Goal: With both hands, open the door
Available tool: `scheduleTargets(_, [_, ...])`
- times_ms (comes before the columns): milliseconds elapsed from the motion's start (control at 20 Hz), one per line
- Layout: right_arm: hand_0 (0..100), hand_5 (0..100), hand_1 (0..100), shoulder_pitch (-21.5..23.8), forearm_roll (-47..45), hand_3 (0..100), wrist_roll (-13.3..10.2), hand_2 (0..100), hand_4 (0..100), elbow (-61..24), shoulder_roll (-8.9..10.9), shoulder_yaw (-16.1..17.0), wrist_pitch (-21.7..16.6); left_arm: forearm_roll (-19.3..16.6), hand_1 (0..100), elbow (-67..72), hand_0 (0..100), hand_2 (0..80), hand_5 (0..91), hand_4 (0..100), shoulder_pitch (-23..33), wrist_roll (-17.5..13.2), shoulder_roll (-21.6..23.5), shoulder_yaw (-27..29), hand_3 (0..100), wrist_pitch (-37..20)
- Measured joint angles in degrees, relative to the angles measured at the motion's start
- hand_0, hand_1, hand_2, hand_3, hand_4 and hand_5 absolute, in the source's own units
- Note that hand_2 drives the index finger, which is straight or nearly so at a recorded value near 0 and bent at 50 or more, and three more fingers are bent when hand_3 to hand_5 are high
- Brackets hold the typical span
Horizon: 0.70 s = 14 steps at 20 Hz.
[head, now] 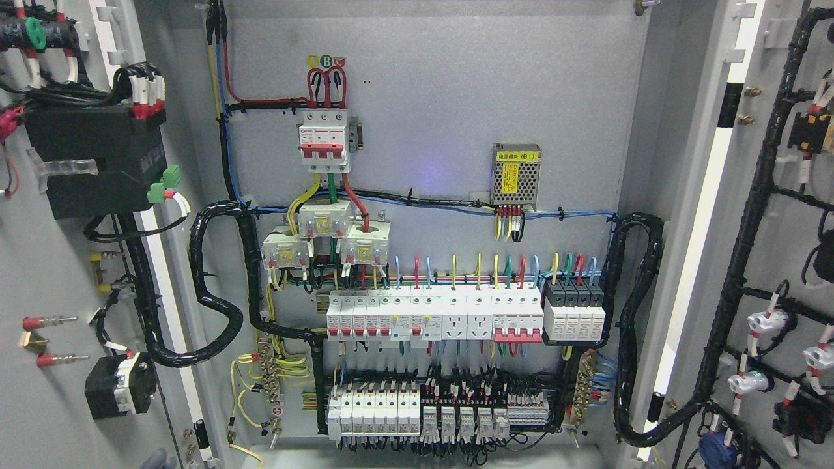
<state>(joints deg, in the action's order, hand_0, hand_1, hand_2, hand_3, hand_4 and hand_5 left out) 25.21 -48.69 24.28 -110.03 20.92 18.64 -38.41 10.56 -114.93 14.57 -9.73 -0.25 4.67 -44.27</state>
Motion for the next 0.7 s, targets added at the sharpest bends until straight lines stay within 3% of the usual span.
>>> scheduleTargets(701, [39,0,0,1.53,-2.48,0,-0.01,0,0,1.42,-0.23,2.43,-0.11,6.63,0,0.33,0,0.0,0.0,0,1.00,0.01,1.87,9.47,0,0.00])
